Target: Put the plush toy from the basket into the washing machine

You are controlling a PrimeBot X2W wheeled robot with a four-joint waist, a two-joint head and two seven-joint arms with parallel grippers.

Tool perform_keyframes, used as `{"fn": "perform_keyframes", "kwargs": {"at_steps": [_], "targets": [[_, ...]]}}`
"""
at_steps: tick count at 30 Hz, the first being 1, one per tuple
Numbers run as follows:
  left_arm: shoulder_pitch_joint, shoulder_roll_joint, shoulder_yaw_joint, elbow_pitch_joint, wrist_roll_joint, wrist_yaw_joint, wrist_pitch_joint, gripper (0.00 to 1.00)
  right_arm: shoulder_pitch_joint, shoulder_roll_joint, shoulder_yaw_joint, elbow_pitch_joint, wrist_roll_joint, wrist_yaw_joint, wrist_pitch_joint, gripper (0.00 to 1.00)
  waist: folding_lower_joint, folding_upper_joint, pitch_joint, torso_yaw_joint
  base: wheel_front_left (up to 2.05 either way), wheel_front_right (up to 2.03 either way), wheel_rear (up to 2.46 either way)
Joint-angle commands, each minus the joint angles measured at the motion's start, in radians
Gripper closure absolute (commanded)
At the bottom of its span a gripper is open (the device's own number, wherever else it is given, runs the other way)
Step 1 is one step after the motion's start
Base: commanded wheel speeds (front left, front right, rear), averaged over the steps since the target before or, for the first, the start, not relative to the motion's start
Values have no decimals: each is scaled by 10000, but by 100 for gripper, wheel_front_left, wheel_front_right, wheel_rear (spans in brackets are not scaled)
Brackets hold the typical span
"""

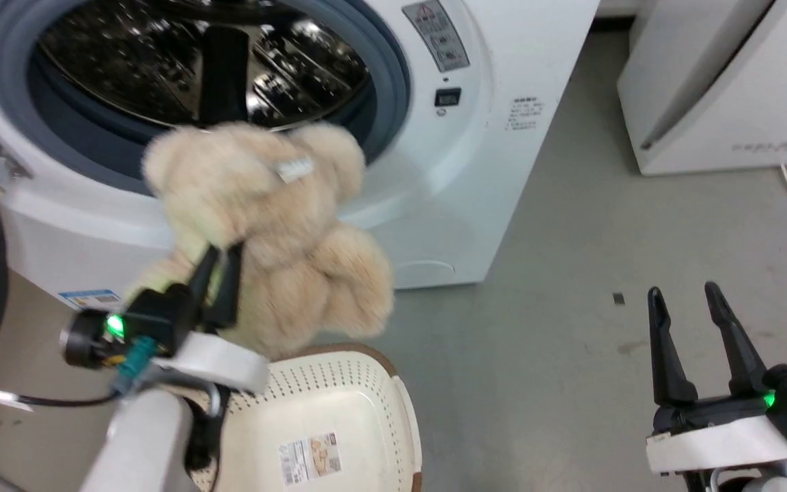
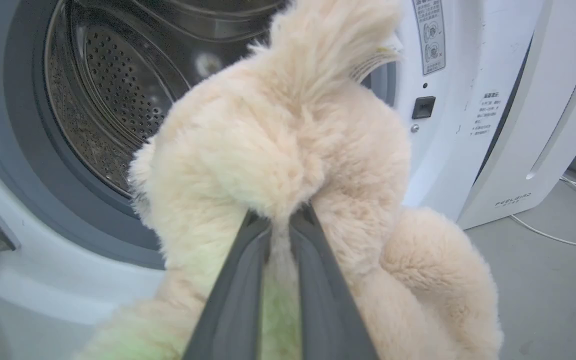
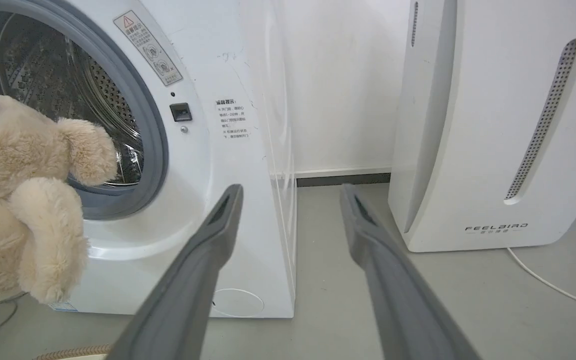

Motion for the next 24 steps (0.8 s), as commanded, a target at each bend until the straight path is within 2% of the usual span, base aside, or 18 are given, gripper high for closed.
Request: {"fn": "perform_keyframes", "kwargs": {"at_steps": [1,6,11,18,19,24], "targets": [[-378,137,160,-165,-72,39,-49,100,-258,-2,8,-84,58,-9,-46,0,1,0,458,-263,0,0,0],[-1697,679,697,-397,-241,33,411,100,-678,-2,51,-308,160,-9,-46,0,1,0,1496,-650,0,0,0],[-3742,1485,951,-106,-150,-236,1209,100,-1182,-2,97,-523,367,-9,-46,0,1,0,2699,-1052,0,0,0],[-7019,2624,906,1040,344,-695,2080,100,-1788,-2,202,-700,887,-9,-46,0,1,0,4177,-1638,0,0,0],[-7019,2624,906,1040,344,-695,2080,100,-1788,-2,202,-700,887,-9,-46,0,1,0,4177,-1638,0,0,0],[-9121,3123,645,2252,761,-896,2438,100,-2027,-2,339,-743,1208,-9,-46,0,1,0,4955,-1961,0,0,0]]}}
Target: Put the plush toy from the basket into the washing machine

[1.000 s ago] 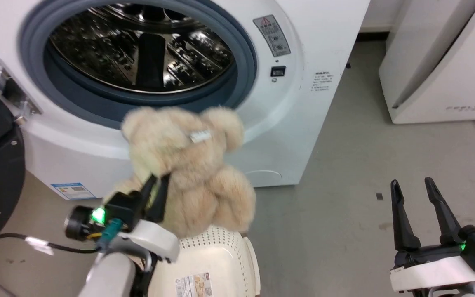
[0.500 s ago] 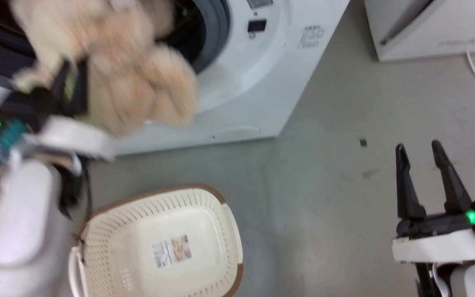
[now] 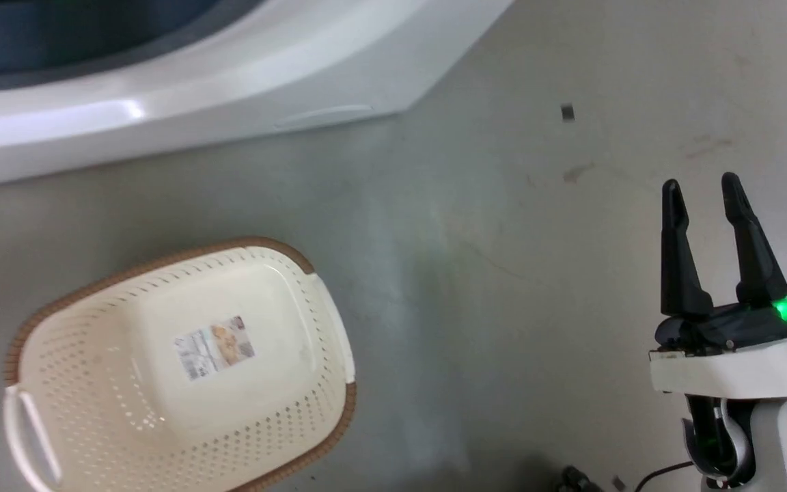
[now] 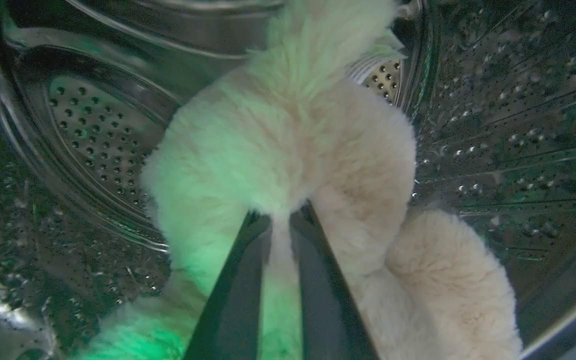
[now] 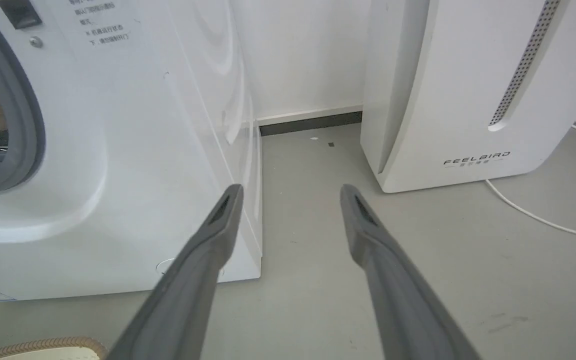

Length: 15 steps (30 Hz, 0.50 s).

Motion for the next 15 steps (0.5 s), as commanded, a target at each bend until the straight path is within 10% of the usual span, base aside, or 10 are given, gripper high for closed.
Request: {"fn": "perform_keyframes", "kwargs": {"at_steps": [1,15], "targets": [[-268,51,-10,37,65,4,-34,100,-175,-2,29,-69,49,-9,-46,0,-2,0,544,-394,0,0,0],[-3274,277,-1356,3443,480,-503,729,100,-448,-2,420,-303,431,-9,-46,0,-2,0,1711,-872,0,0,0]]}}
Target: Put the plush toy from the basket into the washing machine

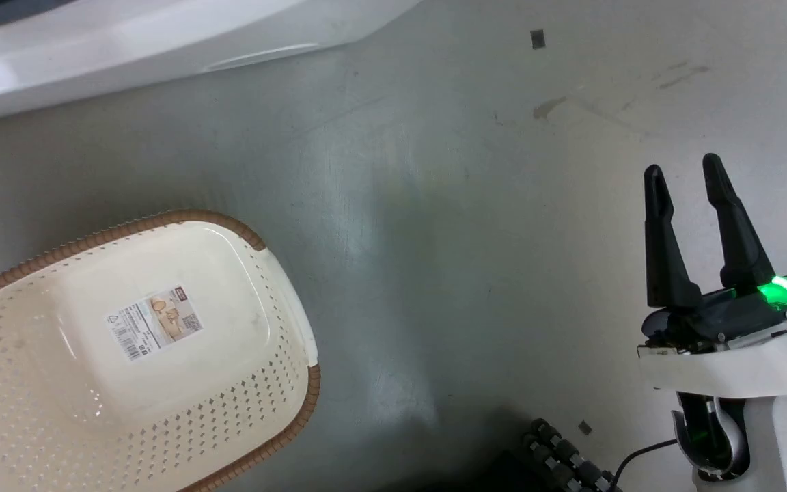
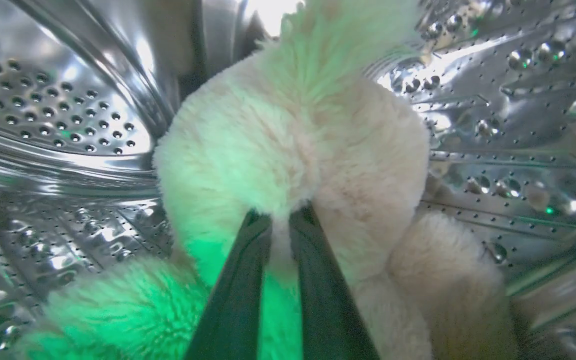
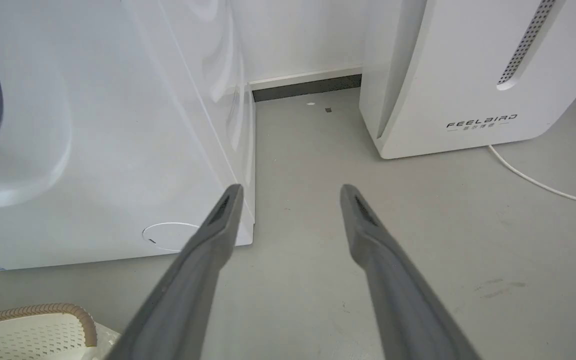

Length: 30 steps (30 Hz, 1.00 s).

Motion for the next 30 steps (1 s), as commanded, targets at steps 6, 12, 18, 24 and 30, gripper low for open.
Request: {"fn": "perform_keyframes", "kwargs": {"at_steps": [6,12,18,24,30], "targets": [[-315,145,-1150,679,-533,-63,108,100,-176,-2,34,-44,56,-9,-46,0,-1,0,139,7,0,0,0],[-283,358,-2101,1263,-1306,-66,-147,0,-236,-2,-87,45,-128,-9,-46,0,-1,0,-176,178,0,0,0],[169,233,-2343,1819,-1810,-67,-1318,0,-185,-2,-224,177,-396,-9,-46,0,-1,0,-1048,502,0,0,0],[1652,-335,-2126,2414,-2396,-22,-2856,0,134,-2,-445,404,-778,-9,-46,0,-1,0,-2655,1014,0,0,0],[3269,-775,-1987,2041,-2700,137,-3268,0,522,-2,-530,612,-1313,-9,-46,0,-1,0,-4153,1580,0,0,0]]}}
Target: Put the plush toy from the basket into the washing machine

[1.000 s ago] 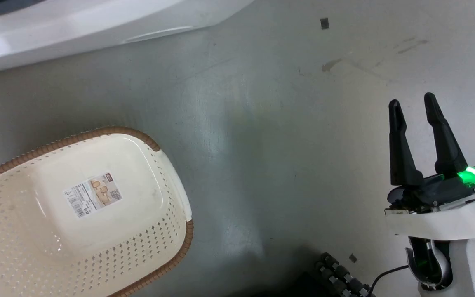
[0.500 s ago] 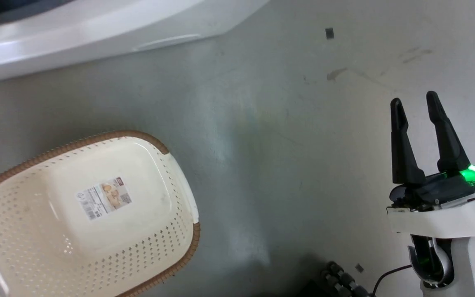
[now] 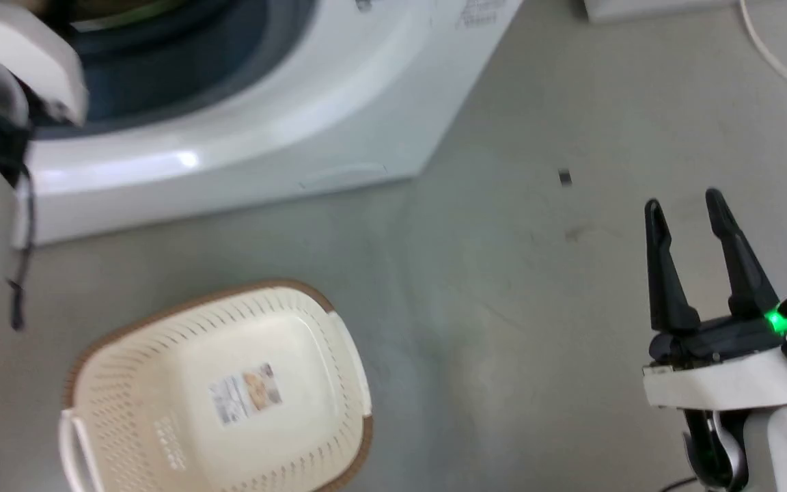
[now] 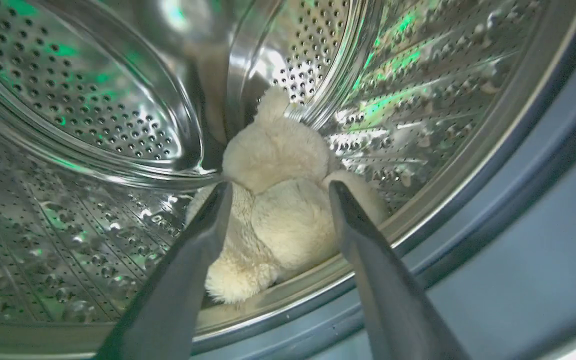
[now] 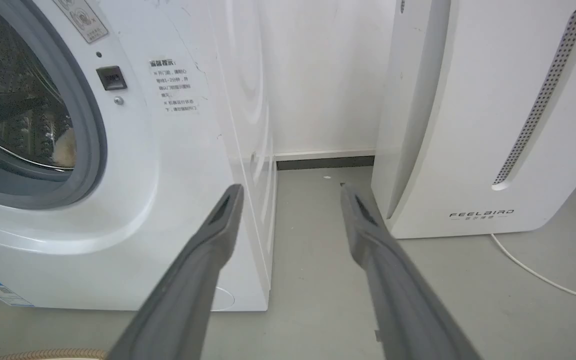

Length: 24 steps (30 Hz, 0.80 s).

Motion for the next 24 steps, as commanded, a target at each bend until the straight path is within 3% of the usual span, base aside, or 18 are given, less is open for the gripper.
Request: {"fn": "perform_keyframes", "kwargs": {"at_steps": [1,12,24], "targets": [[348,-87,99,-234,-88,97,-70,0,167,-2,-50,40,-101,-9,-46,0,1,0,-1042,622,0,0,0],[4401,-657,1016,-3190,-814,805,-82,0,927,-2,-140,314,-802,-9,-46,0,1,0,-3207,1454,0,0,0],[9338,-1208,1938,-7102,-996,2637,-83,0,1667,-2,-44,529,-788,-9,-46,0,1,0,-4422,1811,0,0,0]]}}
